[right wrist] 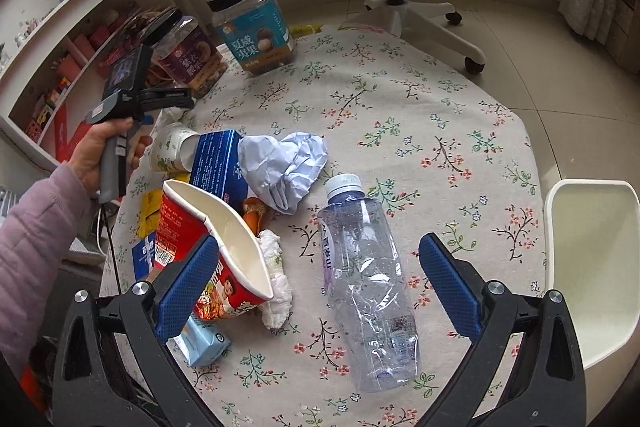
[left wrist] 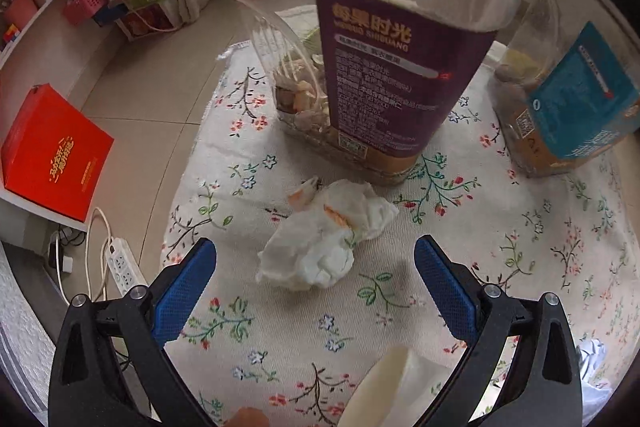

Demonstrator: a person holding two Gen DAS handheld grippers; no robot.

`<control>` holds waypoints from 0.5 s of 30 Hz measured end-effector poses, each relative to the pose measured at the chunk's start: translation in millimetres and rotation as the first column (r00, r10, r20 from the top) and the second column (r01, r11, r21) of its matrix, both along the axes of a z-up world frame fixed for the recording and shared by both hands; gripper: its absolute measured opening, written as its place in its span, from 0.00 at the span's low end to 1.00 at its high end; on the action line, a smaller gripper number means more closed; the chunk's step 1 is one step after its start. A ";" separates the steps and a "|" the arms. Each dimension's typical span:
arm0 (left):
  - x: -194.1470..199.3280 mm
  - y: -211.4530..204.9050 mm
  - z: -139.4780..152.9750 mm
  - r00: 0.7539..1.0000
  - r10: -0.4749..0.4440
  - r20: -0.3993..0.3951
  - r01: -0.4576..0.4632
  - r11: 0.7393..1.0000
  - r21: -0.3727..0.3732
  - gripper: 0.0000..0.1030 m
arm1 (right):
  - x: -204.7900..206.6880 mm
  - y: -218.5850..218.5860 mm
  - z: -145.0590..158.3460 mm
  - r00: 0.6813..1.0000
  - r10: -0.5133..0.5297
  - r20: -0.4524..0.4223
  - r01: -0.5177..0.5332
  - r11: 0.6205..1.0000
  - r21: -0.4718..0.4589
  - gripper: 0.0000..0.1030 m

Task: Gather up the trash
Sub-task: 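Grasp the crumpled tissue with left tool while right tool grasps the plastic bottle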

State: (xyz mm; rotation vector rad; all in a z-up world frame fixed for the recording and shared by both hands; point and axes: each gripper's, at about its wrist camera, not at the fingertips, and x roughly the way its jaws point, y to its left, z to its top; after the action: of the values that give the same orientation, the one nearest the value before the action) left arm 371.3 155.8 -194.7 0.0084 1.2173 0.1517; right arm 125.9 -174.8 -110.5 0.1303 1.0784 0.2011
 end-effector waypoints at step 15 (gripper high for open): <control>-80.0 -28.7 80.3 0.988 -0.077 0.133 0.086 0.994 -0.061 0.33 | -3.8 19.4 -16.7 0.988 0.113 -0.105 -0.115 0.993 -0.014 0.93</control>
State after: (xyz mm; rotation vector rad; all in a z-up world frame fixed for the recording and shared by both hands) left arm 291.3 127.0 -114.4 -0.0094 1.0889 0.0392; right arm 122.1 -155.4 -127.2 0.0613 1.1930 0.2887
